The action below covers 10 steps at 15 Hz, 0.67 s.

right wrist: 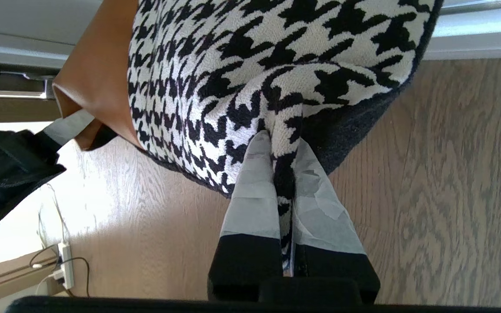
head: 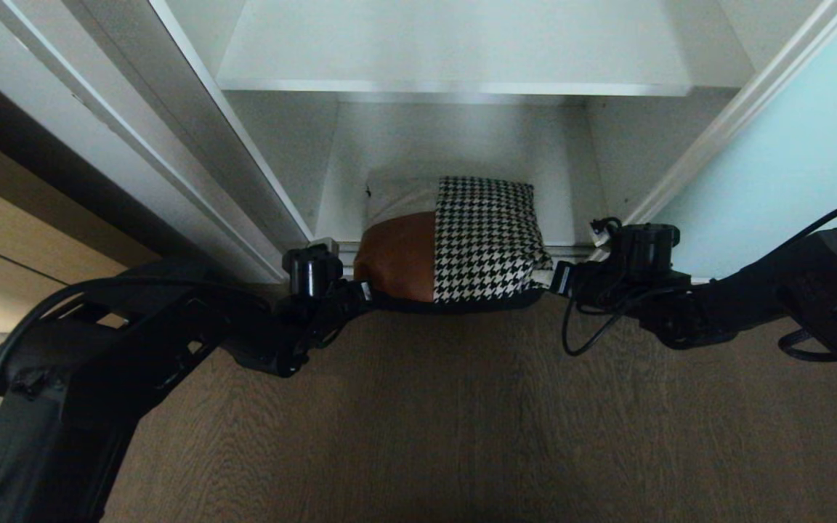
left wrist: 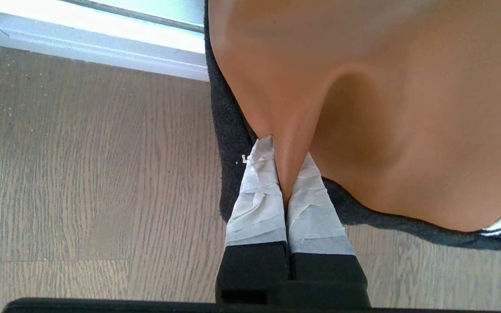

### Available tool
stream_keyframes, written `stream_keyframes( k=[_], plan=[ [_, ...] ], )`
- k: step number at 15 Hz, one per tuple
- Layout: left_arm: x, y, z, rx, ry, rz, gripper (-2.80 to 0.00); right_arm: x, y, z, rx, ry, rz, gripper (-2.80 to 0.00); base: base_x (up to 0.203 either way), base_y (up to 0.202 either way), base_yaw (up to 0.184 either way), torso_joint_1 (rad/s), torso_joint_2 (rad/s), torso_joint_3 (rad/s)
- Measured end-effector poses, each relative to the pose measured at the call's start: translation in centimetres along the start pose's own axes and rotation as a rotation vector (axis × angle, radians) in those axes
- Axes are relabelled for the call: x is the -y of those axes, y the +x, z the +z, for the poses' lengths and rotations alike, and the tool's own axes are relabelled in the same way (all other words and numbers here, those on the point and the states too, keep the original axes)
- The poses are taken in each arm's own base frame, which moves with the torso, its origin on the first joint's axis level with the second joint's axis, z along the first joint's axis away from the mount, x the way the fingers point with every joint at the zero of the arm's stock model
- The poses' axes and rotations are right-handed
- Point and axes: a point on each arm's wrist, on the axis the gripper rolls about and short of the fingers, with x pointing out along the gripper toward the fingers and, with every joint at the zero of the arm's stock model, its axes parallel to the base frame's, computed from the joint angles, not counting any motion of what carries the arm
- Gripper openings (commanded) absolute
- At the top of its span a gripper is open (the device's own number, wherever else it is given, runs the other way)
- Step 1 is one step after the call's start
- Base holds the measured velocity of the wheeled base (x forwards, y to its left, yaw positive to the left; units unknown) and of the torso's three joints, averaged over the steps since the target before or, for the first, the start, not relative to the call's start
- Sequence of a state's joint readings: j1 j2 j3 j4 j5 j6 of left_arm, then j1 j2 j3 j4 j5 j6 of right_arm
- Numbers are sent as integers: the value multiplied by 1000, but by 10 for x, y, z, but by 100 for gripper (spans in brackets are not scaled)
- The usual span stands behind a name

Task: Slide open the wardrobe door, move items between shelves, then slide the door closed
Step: Place the pillow on the lower shelf

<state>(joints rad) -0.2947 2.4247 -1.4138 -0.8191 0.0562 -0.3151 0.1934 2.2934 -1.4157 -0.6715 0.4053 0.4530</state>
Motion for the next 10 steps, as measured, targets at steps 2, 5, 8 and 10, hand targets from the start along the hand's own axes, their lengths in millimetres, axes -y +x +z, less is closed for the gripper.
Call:
stream_keyframes(
  k=[2, 5, 8, 10],
  plan=[
    [-1, 1, 0, 2, 1, 1, -280, 1, 3, -1, 0, 0, 1, -280, 0, 0, 0, 0, 0, 0],
    [-2, 2, 2, 5, 0, 4, -280, 1, 5, -1, 0, -1, 3, -280, 0, 0, 0, 0, 0, 0],
    [-3, 2, 2, 4, 0, 7, -280, 2, 5, -3, -4, 1, 1, -280, 0, 0, 0, 0, 0, 0],
    [-4, 3, 0, -1, 0, 9, -280, 3, 5, -4, -6, 2, 0, -280, 156, 0, 0, -1, 6, 5]
  ],
)
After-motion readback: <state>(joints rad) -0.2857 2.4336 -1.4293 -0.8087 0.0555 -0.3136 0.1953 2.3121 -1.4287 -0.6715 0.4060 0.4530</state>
